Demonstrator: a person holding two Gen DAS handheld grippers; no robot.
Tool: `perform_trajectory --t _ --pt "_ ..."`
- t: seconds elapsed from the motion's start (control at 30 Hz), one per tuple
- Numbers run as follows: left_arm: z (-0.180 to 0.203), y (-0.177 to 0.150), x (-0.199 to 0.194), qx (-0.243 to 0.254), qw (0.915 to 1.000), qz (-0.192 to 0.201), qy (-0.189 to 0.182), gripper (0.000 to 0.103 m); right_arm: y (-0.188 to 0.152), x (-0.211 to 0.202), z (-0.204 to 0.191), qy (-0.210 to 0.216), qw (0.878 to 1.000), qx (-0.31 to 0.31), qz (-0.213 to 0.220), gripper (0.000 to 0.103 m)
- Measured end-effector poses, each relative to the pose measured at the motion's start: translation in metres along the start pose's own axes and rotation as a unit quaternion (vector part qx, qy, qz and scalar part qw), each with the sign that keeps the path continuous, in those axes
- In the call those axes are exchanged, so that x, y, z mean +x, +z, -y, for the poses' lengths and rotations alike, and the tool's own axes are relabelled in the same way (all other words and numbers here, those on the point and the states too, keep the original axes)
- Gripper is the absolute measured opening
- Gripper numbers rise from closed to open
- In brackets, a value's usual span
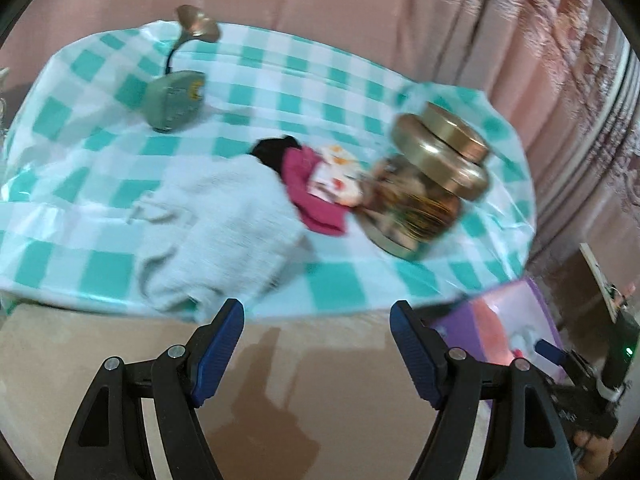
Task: Organize soft objects
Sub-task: 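Move both open tools back over the remaining soft items on the bed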
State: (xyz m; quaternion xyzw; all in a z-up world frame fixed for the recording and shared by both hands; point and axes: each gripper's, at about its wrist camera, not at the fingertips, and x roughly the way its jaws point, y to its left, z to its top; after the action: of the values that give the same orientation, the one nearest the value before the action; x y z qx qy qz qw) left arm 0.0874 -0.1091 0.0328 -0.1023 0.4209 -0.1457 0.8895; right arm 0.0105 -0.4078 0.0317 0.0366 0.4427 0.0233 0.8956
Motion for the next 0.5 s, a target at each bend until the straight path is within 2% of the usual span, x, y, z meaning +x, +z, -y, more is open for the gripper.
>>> perform_trajectory --t 0.3,0.37,0.43,0.5 --pt "-0.012 0.050 0.041 0.029 0.9987 -0.012 0.040 0.076 0.021 0.013 -0.044 0.037 0.999 -0.035 -0.001 0.089" --pt "-0.017 0.063 0.051 0.016 0.9990 -0.015 0.040 0.076 0.027 0.016 -0.054 0.044 0.998 -0.041 0.000 0.089" --pt "-0.025 0.076 0.061 0.000 0.9984 -0.016 0.054 0.075 0.031 0.019 -0.061 0.048 0.998 -0.047 0.001 0.089" --pt "-0.034 0.087 0.071 -0.019 0.9975 -0.018 0.065 0.070 0.035 0.022 -0.071 0.052 0.997 -0.058 0.001 0.089"
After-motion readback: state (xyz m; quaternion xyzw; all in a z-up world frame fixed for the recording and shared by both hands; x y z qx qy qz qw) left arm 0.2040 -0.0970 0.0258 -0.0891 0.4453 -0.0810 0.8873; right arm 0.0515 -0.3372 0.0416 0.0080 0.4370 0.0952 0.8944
